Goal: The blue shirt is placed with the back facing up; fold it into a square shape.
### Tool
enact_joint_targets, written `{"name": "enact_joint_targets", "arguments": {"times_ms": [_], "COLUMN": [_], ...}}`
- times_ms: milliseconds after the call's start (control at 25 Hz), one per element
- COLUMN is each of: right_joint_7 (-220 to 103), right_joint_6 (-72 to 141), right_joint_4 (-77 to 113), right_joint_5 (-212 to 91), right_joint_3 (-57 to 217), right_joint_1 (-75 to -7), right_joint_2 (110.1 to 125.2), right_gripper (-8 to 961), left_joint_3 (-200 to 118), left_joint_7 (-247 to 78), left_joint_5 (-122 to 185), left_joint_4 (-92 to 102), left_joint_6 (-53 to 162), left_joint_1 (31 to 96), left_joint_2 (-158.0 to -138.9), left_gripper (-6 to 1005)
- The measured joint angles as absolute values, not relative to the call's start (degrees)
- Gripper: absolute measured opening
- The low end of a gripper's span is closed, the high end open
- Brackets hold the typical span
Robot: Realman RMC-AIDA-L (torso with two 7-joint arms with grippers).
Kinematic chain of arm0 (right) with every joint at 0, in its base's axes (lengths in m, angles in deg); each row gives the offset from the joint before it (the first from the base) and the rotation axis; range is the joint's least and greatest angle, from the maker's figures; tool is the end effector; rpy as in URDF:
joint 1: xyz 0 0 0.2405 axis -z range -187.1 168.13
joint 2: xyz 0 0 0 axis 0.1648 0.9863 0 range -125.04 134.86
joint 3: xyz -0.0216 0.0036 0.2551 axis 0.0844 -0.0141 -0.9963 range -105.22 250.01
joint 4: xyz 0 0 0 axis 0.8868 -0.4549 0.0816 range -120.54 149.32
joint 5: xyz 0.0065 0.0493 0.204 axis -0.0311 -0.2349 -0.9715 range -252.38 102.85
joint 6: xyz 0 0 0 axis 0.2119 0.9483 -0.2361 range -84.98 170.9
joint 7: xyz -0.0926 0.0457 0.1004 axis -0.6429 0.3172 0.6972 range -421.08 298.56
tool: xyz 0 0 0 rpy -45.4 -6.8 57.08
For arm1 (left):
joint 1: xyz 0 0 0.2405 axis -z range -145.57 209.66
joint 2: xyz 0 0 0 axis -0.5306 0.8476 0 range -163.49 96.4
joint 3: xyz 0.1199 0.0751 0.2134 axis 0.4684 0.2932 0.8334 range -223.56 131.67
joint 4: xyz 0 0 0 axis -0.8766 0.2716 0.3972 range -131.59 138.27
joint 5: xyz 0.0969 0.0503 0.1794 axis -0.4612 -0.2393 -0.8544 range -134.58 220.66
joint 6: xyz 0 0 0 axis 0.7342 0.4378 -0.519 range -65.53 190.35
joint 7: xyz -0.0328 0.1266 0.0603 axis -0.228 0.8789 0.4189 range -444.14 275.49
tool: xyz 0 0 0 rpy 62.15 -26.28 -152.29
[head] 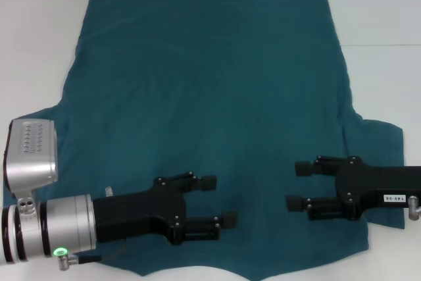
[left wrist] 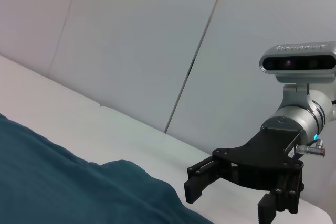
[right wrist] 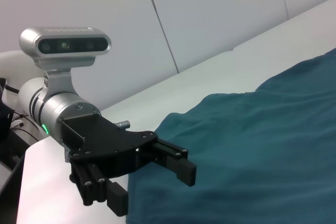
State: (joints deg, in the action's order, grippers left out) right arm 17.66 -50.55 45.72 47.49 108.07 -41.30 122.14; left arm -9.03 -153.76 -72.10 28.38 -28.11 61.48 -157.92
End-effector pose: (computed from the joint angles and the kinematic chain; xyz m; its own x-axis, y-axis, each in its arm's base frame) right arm 0.2741 0.3131 -0.0084 0.7837 -0.4268 -0.4513 -0.4858 -0.8739 -0.0170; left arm -0.2521 0.2847 -0.0683 0.6981 0.3965 0.5962 0.4728 -0.8806 0.0321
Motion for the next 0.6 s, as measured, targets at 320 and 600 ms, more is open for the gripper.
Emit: {"name": "enact_joint_targets", "arguments": {"times_ms": [320,600], "right_joint_7": [17.7,17.7], "right_joint_6": [-50.5,-50.6], "right_joint_4": [45.7,45.7], "right_joint_5": [47.5,47.5], "right_joint_3": [108.1,108.1], "right_joint_1": [-41.3,-41.3], "right_joint_2": [122.16,122.20], "right_gripper": [896,896], "left_joint_3": [-9.0,-9.6], "left_joint_7": [-153.8,-153.8], "left_joint_5": [-72.1,-72.1], "left_joint_4": [28.4,28.4], "left_joint_6": [-28.0,-27.8], "left_joint_1": [61.5,61.5], "left_joint_2": [-157.91,-157.91], "left_gripper": [871,872]}}
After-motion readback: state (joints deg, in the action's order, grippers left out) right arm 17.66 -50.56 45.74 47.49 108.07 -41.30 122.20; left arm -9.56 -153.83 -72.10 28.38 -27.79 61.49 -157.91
